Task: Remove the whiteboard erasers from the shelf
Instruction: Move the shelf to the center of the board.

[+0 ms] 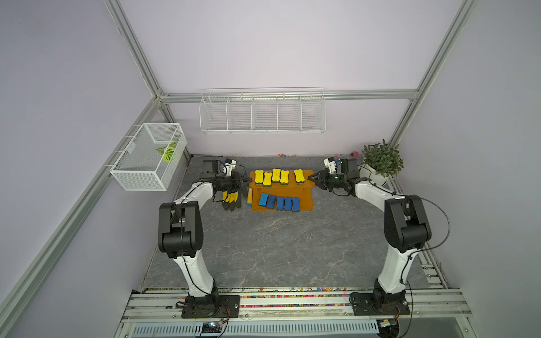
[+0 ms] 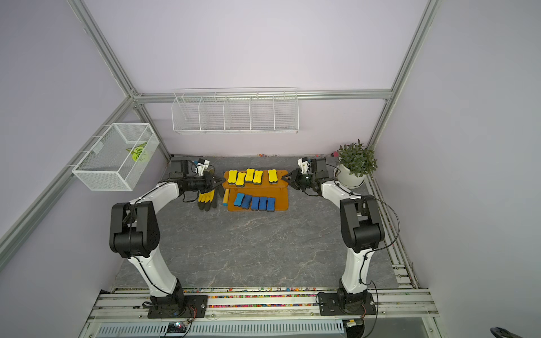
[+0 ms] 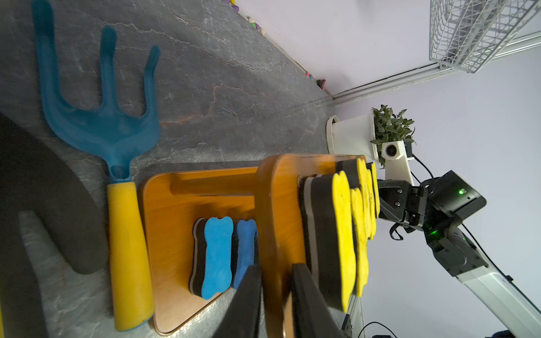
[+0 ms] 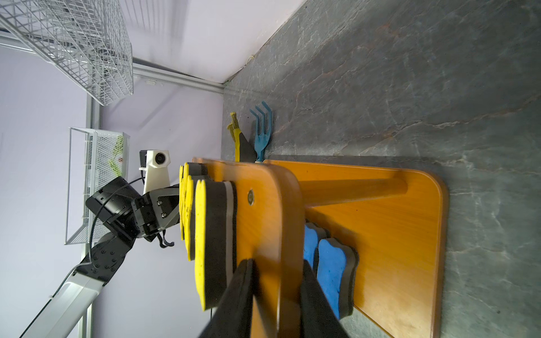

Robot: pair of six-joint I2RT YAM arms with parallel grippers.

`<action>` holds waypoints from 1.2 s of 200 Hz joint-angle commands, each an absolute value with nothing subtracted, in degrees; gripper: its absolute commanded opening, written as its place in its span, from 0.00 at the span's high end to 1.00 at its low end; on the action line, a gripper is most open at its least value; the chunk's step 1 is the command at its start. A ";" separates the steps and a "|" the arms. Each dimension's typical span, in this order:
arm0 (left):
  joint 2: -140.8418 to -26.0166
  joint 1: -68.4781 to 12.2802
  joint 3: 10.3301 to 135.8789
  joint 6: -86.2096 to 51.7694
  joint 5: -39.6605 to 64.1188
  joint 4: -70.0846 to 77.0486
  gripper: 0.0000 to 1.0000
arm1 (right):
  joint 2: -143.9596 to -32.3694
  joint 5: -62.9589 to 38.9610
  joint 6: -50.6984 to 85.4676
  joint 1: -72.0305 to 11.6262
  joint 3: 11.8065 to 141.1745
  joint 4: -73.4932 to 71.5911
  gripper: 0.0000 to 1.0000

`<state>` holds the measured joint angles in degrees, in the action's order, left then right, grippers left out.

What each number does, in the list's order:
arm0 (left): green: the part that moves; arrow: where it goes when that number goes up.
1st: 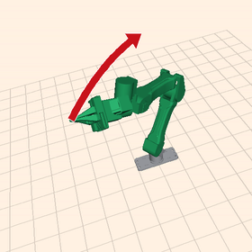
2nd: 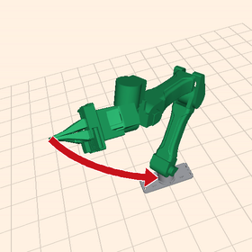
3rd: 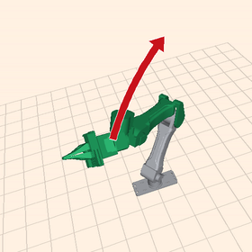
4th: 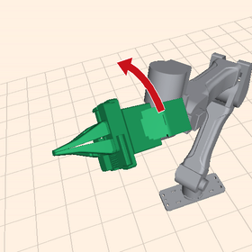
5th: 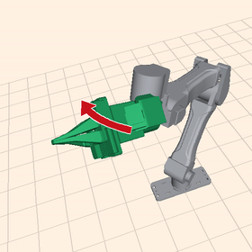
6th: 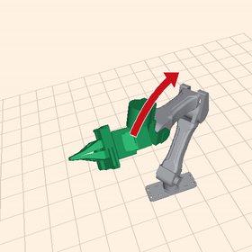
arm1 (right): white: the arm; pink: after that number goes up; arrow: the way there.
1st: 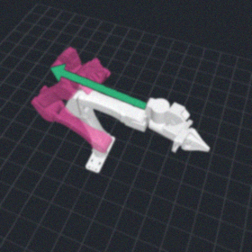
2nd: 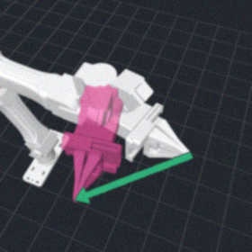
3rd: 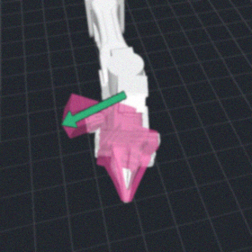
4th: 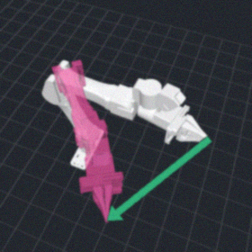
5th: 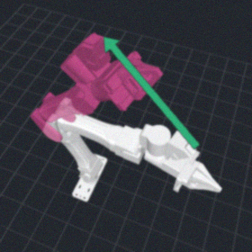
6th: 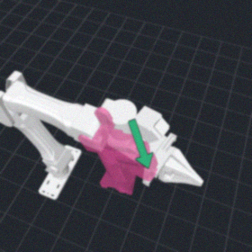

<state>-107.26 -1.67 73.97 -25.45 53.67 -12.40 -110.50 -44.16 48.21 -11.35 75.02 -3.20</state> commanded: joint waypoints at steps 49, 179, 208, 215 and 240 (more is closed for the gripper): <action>-106.54 -5.21 71.90 -27.13 56.15 -13.02 0.91 | -106.04 -40.89 44.63 -11.52 71.12 -0.63 0.90; -99.36 -9.71 64.52 -30.41 55.50 -9.03 0.93 | -97.53 -38.43 39.89 -9.32 61.94 3.59 0.92; -98.80 -11.06 64.69 -30.50 55.18 -9.11 0.93 | -95.55 -37.70 39.04 -8.74 60.04 4.37 0.92; -98.57 -11.34 64.69 -30.56 55.07 -9.13 0.93 | -95.19 -37.66 38.89 -8.55 59.69 4.64 0.92; -97.79 -12.61 64.43 -30.72 54.54 -9.21 0.93 | -93.77 -37.44 37.99 -7.66 58.49 5.49 0.92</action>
<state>-100.07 -8.67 65.32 -31.31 51.05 -8.97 -95.26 -41.80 43.24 -6.94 60.53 1.67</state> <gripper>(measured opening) 0.138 0.265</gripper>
